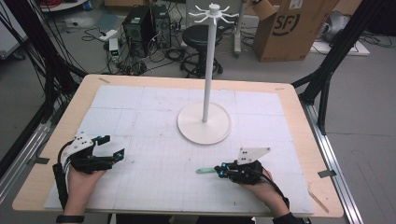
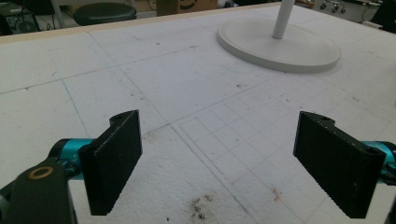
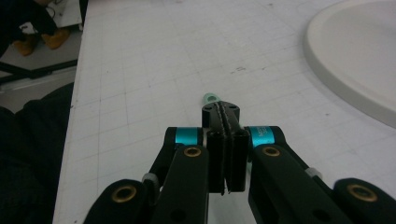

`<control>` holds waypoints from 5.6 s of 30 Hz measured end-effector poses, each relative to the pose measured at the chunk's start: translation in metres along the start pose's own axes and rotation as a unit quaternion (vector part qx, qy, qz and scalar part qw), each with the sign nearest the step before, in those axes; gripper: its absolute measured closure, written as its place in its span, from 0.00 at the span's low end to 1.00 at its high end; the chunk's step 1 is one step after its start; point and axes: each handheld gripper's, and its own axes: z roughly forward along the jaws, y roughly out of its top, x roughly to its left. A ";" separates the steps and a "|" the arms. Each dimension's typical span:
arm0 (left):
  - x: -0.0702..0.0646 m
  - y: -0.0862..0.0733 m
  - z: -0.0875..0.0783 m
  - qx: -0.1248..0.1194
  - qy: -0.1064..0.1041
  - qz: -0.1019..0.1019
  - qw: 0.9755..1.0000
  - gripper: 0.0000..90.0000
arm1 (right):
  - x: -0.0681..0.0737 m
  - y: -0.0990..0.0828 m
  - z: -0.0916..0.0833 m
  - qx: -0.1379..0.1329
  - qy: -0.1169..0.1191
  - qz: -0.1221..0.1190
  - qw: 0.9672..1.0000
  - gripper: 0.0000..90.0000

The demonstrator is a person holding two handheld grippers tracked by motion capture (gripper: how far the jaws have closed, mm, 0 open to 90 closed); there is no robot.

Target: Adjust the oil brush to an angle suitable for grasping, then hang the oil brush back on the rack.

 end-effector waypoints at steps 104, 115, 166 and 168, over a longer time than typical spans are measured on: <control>0.001 0.001 -0.005 -0.010 -0.006 0.002 1.000 0.18 | -0.067 -0.034 -0.101 -0.120 -0.159 0.119 0.973 0.21; 0.000 0.002 -0.009 -0.012 -0.008 0.004 1.000 0.18 | -0.068 -0.034 -0.094 -0.105 -0.149 0.112 0.977 0.21; -0.001 0.000 -0.004 0.002 -0.008 0.006 1.000 0.18 | -0.053 -0.025 -0.028 0.054 -0.093 0.017 0.994 0.69; -0.001 0.000 -0.003 0.004 -0.008 0.007 1.000 0.18 | -0.054 -0.025 -0.027 0.056 -0.092 0.021 0.994 0.70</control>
